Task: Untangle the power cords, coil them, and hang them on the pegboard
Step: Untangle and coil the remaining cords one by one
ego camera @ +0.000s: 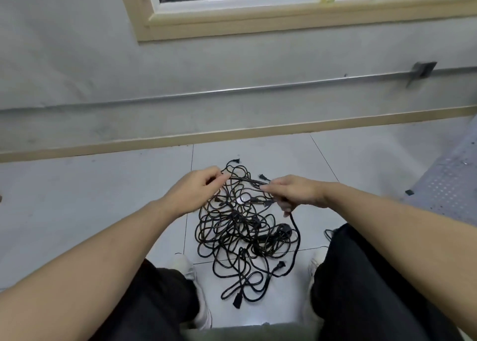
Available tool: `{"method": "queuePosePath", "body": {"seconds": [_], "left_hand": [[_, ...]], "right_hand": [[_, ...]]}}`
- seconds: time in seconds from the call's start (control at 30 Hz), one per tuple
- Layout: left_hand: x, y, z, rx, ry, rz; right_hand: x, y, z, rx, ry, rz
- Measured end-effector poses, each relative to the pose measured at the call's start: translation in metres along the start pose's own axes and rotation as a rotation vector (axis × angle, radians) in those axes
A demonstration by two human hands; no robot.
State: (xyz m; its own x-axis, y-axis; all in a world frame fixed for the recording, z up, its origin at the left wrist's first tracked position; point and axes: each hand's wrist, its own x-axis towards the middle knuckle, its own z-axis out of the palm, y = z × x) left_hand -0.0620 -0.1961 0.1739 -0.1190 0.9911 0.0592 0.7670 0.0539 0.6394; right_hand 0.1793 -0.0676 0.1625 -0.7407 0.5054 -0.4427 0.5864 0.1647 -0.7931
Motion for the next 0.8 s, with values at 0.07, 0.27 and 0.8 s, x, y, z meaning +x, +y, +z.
{"method": "queuePosePath", "body": {"seconds": [0.07,0.27,0.8], "left_hand": [[-0.009,-0.009,-0.006,-0.227,0.013,-0.101],[-0.013,0.003,0.002,-0.474,-0.015,-0.113],[-0.005,-0.056,-0.047,-0.209,0.310,-0.325]], "right_hand": [[0.000,-0.014,0.009,-0.130,0.106,-0.062],[0.012,-0.058,0.025,-0.416,0.129,-0.186],[0.035,0.004,0.009,-0.359,0.035,0.052]]}}
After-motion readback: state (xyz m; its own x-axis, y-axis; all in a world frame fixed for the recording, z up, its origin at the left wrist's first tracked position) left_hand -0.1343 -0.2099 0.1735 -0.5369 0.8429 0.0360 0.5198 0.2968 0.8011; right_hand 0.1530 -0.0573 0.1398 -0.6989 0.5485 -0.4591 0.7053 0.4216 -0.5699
